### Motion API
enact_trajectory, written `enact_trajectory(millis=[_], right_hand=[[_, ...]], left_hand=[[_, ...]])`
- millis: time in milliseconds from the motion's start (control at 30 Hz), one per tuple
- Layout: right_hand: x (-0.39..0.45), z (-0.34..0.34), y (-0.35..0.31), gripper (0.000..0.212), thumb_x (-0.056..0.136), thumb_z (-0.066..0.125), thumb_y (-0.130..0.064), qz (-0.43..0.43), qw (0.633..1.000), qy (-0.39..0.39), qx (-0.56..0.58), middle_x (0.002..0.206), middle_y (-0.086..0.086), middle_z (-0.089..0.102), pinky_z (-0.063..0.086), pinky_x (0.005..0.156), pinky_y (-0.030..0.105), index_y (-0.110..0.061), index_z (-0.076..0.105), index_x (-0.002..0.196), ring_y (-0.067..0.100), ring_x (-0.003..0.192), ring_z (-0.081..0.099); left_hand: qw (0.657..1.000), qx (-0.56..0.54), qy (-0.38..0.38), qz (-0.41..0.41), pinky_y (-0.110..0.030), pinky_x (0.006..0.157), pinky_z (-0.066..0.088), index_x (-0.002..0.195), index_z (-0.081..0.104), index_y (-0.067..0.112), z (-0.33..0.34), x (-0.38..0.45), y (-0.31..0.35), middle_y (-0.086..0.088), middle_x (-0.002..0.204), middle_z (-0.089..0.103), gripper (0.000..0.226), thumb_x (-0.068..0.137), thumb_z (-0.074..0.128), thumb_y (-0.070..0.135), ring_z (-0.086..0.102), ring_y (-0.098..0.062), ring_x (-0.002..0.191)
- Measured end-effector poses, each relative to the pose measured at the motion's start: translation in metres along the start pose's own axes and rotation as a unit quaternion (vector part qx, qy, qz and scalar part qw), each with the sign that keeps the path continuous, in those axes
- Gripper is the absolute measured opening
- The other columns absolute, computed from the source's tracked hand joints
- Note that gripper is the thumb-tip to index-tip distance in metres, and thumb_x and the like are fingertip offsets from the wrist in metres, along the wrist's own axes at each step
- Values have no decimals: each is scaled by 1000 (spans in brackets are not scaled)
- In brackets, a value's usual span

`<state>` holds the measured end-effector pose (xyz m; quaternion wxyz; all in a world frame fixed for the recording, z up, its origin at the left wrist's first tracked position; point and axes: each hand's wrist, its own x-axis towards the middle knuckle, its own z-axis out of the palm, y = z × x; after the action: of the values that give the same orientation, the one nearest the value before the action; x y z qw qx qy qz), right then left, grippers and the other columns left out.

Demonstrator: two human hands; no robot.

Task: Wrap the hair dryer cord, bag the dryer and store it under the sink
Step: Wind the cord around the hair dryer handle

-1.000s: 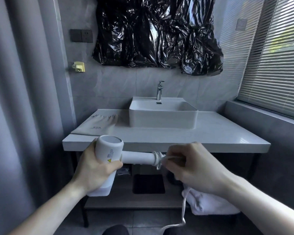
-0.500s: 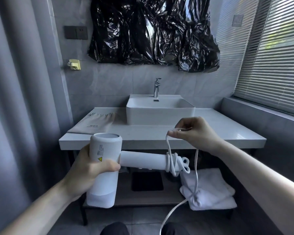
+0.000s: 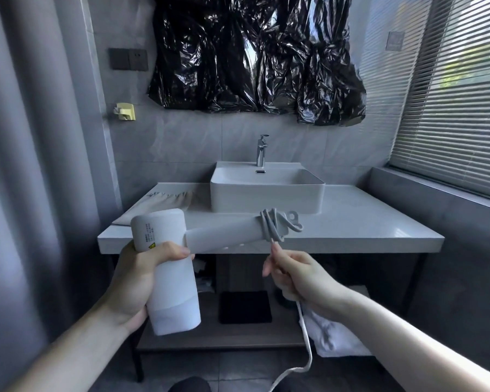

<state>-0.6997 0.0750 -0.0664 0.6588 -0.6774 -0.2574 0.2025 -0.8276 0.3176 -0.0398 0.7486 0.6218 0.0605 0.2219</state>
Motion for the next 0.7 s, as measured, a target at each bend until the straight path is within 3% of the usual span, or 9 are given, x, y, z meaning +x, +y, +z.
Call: enact_trajectory(millis=[133, 333, 467, 633, 700], right_hand=[[-14, 8, 8, 56, 114, 35, -44, 11, 995, -13, -102, 56, -7, 35, 20, 45, 22, -10, 69, 86, 8, 47, 25], [-44, 14, -3, 52, 109, 37, -58, -21, 933, -25, -358, 67, -4, 45, 35, 66, 29, -21, 70, 92, 10, 59, 38], [-54, 14, -27, 43, 109, 48, -47, -63, 924, -26, -377, 61, -5, 40, 33, 58, 27, -22, 64, 77, 10, 56, 35], [-62, 13, -48, 41, 108, 53, -41, -112, 902, -7, -416, 57, -6, 50, 36, 56, 27, -23, 59, 71, 7, 54, 41], [-62, 11, -57, 40, 107, 56, -38, -138, 900, 14, -412, 59, 4, 55, 40, 56, 32, -17, 61, 74, 15, 53, 45]], left_hand=[[998, -10, 55, 18, -37, 56, 57, 90, 73, 3, 1, 8, 3, -22, 85, 67, 50, 47, 83, 25, 65, -32, 67], [987, 24, 132, 83, -32, 58, 53, 82, 69, 11, 0, 24, 8, -4, 73, 68, 26, 59, 80, 15, 64, -24, 64], [982, 65, 142, 106, -26, 47, 51, 80, 67, 13, -1, 28, -4, 11, 60, 69, 27, 58, 82, 15, 64, -10, 54], [973, 123, 161, 114, -24, 48, 53, 95, 69, 7, -3, 33, -19, 11, 64, 72, 45, 55, 86, 17, 66, -6, 55], [970, 149, 152, 122, -24, 50, 53, 95, 70, 9, -3, 32, -24, 13, 64, 72, 44, 54, 87, 16, 65, -5, 55]])
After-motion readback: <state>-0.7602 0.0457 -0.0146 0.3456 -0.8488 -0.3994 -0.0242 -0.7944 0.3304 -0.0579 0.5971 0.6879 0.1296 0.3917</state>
